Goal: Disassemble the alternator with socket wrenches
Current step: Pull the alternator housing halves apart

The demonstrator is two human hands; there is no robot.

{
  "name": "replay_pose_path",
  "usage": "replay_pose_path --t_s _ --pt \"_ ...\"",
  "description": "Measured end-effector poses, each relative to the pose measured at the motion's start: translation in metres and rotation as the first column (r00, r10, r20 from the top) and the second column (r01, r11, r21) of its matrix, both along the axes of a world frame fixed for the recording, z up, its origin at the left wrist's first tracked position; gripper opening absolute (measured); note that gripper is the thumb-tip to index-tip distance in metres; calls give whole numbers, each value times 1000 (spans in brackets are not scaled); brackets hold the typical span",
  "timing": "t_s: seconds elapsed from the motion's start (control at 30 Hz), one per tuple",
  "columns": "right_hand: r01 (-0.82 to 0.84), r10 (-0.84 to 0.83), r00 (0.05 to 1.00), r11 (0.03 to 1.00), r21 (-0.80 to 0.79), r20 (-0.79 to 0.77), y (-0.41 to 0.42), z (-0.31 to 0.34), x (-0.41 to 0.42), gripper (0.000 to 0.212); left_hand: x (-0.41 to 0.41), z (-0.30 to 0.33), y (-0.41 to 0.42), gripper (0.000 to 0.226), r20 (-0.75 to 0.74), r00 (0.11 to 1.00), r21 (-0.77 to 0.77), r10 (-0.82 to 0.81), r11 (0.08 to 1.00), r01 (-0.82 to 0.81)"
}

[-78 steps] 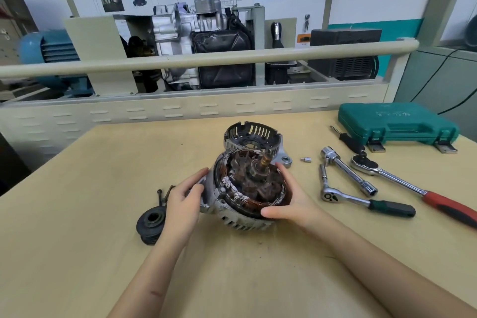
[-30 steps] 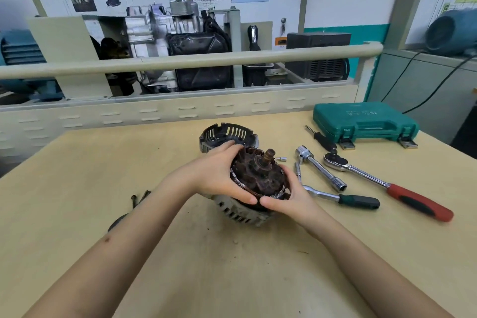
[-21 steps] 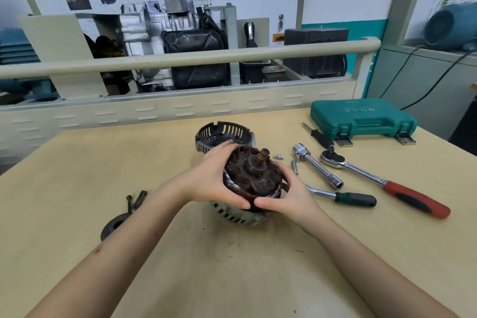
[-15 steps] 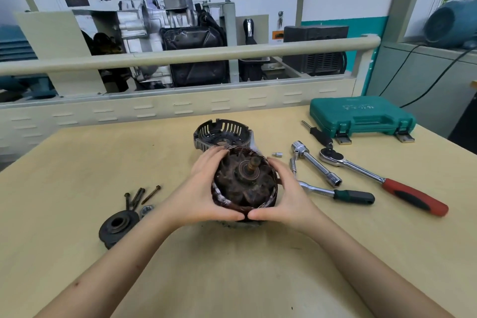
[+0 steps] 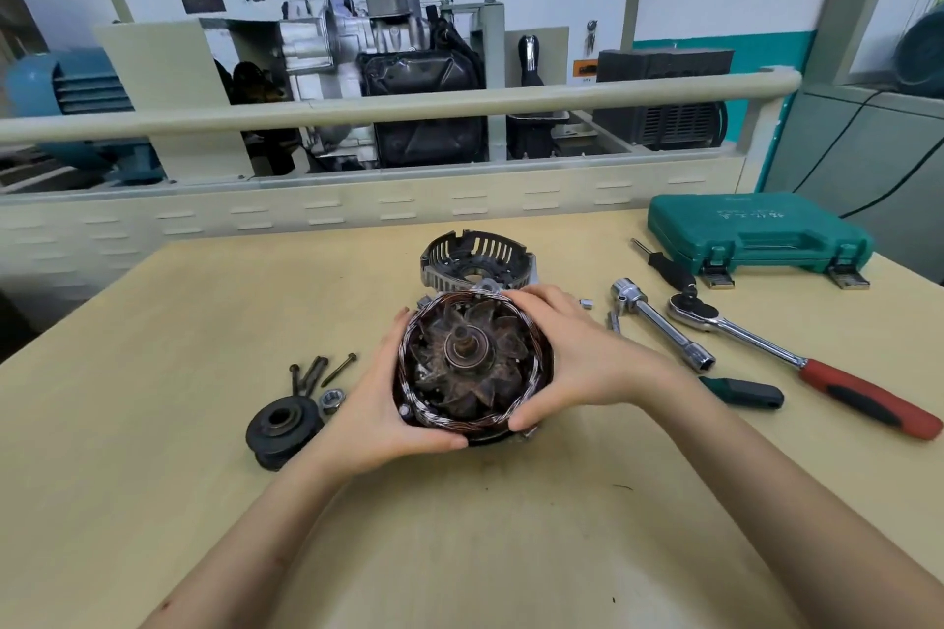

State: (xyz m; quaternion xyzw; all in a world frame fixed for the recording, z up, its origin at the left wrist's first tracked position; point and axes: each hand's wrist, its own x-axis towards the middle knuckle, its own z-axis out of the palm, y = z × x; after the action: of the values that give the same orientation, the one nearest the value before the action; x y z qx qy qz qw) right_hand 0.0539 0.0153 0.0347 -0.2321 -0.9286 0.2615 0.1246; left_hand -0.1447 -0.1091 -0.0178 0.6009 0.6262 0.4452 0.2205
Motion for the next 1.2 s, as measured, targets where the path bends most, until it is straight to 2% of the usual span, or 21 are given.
replay_pose_path --t_s 0.1,0.27,0.5,0.6,0.7,0.8,0.93,1.07,1.13,1.2 --pt "-32 33 996 999 19 -80 1 -3 -1 117 0 0 -1 119 -2 1000 32 13 999 -13" --pt "-50 41 974 998 -36 -223 0 -5 -3 106 2 4 -1 111 22 999 99 36 994 -38" --pt "-16 -11 968 994 -109 -251 5 -9 -4 107 2 21 7 106 37 999 70 -21 997 19" --pt "-96 74 984 987 -129 -165 16 -9 1 108 3 24 7 110 41 998 29 -48 998 47" --pt "-141 136 988 987 -78 -70 23 -13 7 110 4 26 4 118 -23 994 -44 -111 993 110" --pt "-114 109 988 993 -35 -113 23 -18 8 111 7 27 4 126 -106 984 -77 -141 988 133" --pt "-86 84 970 996 1 -229 22 -25 11 114 11 31 8 120 -66 991 0 -120 993 120" --pt "-69 30 954 990 -121 -297 23 -27 13 118 10 35 16 116 -14 991 -12 -131 991 131" --pt "-59 -35 935 965 -254 -352 22 -26 12 108 7 38 21 113 89 987 -56 -135 989 140" --pt "-43 -108 915 932 -359 -388 23 -25 9 93 6 39 25 102 161 979 -93 -127 985 143"
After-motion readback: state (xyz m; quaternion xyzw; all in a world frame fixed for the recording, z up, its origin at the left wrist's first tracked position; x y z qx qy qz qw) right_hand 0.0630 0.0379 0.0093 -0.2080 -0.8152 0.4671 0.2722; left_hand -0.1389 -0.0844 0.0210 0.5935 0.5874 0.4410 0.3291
